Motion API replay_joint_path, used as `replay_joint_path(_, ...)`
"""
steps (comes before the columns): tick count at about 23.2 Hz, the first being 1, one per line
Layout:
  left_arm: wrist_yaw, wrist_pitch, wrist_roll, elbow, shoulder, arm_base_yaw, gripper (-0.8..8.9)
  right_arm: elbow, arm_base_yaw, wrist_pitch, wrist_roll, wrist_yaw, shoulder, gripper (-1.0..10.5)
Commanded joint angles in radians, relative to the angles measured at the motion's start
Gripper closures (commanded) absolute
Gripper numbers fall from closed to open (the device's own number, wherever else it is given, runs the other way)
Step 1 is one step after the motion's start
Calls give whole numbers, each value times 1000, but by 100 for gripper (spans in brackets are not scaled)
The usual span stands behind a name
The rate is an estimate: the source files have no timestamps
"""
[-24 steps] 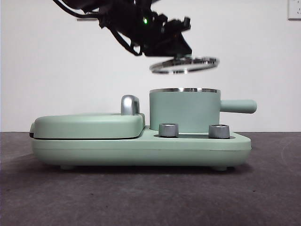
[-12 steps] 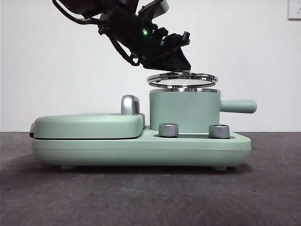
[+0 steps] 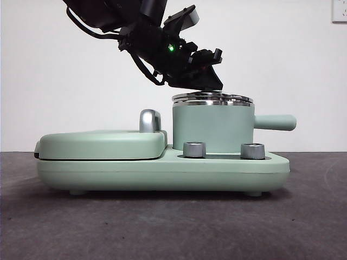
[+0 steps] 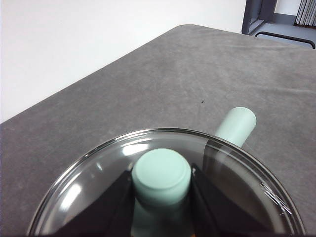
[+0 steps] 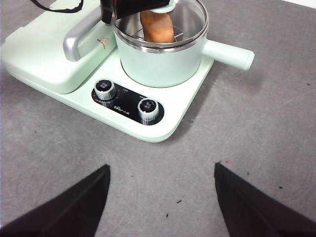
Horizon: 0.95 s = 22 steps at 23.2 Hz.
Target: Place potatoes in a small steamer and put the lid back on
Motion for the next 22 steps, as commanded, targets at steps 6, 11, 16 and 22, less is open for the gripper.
replay_joint_path(6,10,31,5,33,21,-10,799,10,5,-4,23,2,6,617)
replay_joint_path(11,14,24,-2,32,21,-10,799,10,5,-12,26,2,6,617)
replay_joint_path(16,31,29,-2,29,21,-10,799,10,5,-19,26,2,6,617)
replay_joint_path(22,41,151,-3,-60,21,-10,799,10,5,-34,32,6,6,617)
